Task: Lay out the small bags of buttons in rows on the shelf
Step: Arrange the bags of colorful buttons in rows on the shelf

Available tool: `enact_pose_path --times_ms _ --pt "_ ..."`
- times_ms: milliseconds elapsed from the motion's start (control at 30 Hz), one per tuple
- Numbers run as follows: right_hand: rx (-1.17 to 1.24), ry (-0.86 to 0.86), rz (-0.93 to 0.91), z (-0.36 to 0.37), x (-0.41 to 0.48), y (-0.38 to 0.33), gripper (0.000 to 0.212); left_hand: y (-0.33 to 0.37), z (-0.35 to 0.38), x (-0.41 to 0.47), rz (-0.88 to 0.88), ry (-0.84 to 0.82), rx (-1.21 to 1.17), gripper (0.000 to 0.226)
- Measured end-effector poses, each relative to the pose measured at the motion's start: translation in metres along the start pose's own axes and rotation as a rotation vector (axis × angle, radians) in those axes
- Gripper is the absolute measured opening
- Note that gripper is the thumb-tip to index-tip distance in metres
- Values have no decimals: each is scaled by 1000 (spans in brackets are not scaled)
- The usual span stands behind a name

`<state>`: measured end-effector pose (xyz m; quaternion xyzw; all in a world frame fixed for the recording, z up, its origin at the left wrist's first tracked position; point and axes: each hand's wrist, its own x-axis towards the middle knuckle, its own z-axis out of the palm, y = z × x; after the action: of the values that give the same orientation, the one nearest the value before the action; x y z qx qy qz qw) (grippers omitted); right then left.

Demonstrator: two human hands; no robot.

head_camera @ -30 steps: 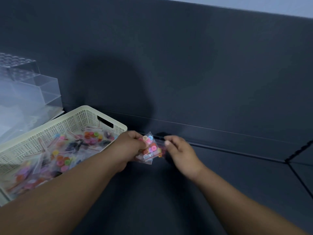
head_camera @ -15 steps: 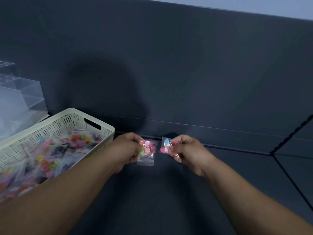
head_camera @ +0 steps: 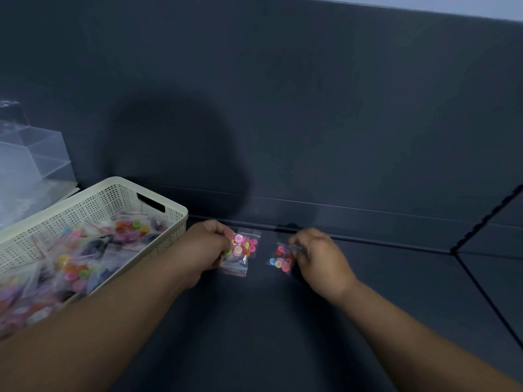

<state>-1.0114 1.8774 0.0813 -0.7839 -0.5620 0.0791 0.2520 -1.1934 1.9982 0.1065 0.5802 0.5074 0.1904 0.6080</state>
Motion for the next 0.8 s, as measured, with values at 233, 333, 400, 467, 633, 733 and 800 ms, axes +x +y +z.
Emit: enact_pose_path --times_ms 233,333,400,467,633,733,800 --pt "-181 -129 -150 23 -11 1 37 0 2 0 9 5 18 24" --pt "-155 -170 -180 21 -6 1 43 1 2 0 12 6 15 22" --pt "-168 -199 -201 21 -3 2 44 2 2 -1 13 8 -1 22" --pt "-167 -209 -213 22 -3 2 45 4 3 -1 16 12 -15 23" --pt "-138 -205 -222 22 -3 6 46 7 3 1 15 17 -63 23" --pt "-29 -176 -189 16 -3 1 40 9 6 0 21 8 -58 21" --pt "262 -87 -54 8 -1 -11 31 12 10 -2 30 0 -62 19"
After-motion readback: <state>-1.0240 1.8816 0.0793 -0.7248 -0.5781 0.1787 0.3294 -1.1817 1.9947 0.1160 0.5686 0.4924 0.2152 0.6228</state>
